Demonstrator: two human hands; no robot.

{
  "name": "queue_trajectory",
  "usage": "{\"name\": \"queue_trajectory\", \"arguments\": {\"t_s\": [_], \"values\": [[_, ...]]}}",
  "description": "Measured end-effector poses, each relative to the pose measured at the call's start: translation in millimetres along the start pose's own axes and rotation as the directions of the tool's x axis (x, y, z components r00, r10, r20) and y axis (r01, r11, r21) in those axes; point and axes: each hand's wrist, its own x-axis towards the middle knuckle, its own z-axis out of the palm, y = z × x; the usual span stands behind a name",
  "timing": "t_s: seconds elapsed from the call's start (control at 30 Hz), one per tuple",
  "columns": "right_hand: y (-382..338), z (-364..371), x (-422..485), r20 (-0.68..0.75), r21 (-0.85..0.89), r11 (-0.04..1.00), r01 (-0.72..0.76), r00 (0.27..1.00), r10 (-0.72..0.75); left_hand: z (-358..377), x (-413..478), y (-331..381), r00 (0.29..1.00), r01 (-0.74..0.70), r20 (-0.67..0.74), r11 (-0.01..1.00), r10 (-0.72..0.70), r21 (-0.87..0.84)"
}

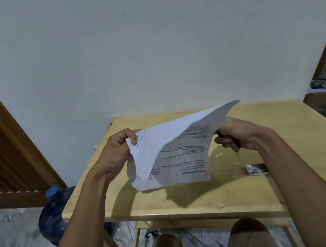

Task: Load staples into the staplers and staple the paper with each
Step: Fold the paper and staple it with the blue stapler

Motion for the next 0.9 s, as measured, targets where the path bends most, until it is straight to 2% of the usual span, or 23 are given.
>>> {"name": "queue_trajectory", "arguments": {"t_s": [0.13, 0.23, 0.33, 0.43, 0.53, 0.63, 0.77, 0.9], "values": [[2, -1, -4, 0.055, 0.043, 0.999, 0.032, 0.998, -0.034, -1, 1, -2, 1.000, 0.000, -0.022, 1.000, 0.000, -0.025], [11, -4, -1, 0.097, 0.208, 0.964, 0.165, 0.977, -0.189, -3, 2, -7, 0.997, 0.003, -0.073, 0.997, -0.009, -0.078], [7, 1, -2, -0.061, 0.133, 0.937, 0.324, 0.946, -0.318, -4, 3, -8, 0.997, 0.037, -0.063, 0.987, -0.048, -0.157], [3, 7, 1, -0.217, 0.027, 0.930, 0.368, 0.910, -0.354, -3, 5, -11, 0.998, 0.047, -0.041, 0.983, -0.055, -0.180], [1, 12, 2, -0.279, -0.032, 0.908, 0.418, 0.869, -0.410, -1, 6, -10, 0.998, 0.059, 0.018, 0.961, -0.056, -0.271], [5, 11, 3, -0.319, -0.064, 0.919, 0.390, 0.864, -0.389, -2, 4, -7, 0.994, 0.107, 0.059, 0.949, -0.093, -0.295], [14, 10, 10, -0.362, -0.070, 0.928, 0.367, 0.857, -0.366, -3, 0, -3, 0.973, 0.222, -0.012, 0.952, -0.230, -0.210], [17, 4, 11, -0.374, -0.095, 0.939, 0.330, 0.863, -0.341, -11, -3, 6, 0.946, 0.322, 0.153, 0.892, -0.287, -0.317]]}}
